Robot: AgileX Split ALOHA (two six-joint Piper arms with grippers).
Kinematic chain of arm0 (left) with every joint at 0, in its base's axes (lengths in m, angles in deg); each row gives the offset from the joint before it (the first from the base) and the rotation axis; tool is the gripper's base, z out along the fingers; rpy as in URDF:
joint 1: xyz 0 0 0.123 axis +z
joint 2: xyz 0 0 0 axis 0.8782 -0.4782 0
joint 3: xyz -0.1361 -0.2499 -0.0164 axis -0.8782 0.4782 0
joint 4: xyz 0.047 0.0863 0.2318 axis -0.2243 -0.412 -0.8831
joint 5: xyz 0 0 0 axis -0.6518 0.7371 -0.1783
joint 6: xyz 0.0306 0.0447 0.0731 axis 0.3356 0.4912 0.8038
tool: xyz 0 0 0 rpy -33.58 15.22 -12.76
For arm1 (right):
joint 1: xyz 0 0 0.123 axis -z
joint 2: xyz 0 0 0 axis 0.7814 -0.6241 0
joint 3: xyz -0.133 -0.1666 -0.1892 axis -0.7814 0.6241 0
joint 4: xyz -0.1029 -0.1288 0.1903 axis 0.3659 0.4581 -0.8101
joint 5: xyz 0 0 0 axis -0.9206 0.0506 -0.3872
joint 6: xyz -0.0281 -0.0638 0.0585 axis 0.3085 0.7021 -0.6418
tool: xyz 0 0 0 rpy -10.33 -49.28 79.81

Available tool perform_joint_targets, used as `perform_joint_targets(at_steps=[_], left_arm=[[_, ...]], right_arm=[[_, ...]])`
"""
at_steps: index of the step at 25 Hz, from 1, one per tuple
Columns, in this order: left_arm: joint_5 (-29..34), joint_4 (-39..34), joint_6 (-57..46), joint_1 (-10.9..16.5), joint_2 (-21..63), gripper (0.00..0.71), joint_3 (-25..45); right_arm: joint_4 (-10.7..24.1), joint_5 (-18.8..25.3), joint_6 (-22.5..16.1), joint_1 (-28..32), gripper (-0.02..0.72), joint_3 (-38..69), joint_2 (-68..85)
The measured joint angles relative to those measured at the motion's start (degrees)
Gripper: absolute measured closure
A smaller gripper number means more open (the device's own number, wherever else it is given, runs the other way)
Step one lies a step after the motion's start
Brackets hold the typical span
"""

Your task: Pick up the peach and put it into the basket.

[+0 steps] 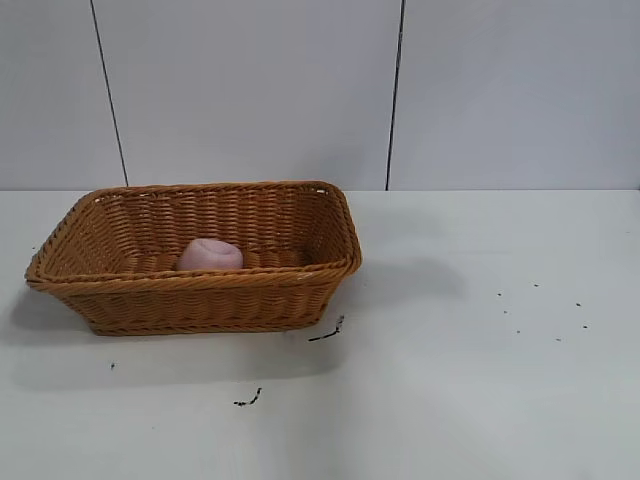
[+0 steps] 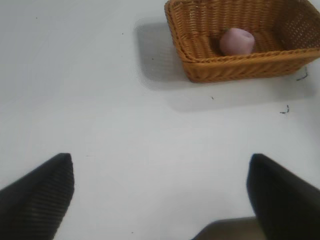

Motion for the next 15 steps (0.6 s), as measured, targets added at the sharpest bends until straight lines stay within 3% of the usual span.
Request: perform_joint_targets(at_steps=[8, 15], left_arm=[[0.0, 0.0, 0.0, 0.0, 0.0, 0.018, 0.0], [0.0, 0.0, 0.0, 0.0, 0.0, 0.018, 0.0]], right_arm=[[0.0, -10.61, 0.0, 0.0, 0.014, 23.73, 25.66], [0.25, -11.17, -0.05, 0.0, 0.014, 30.28, 40.77]])
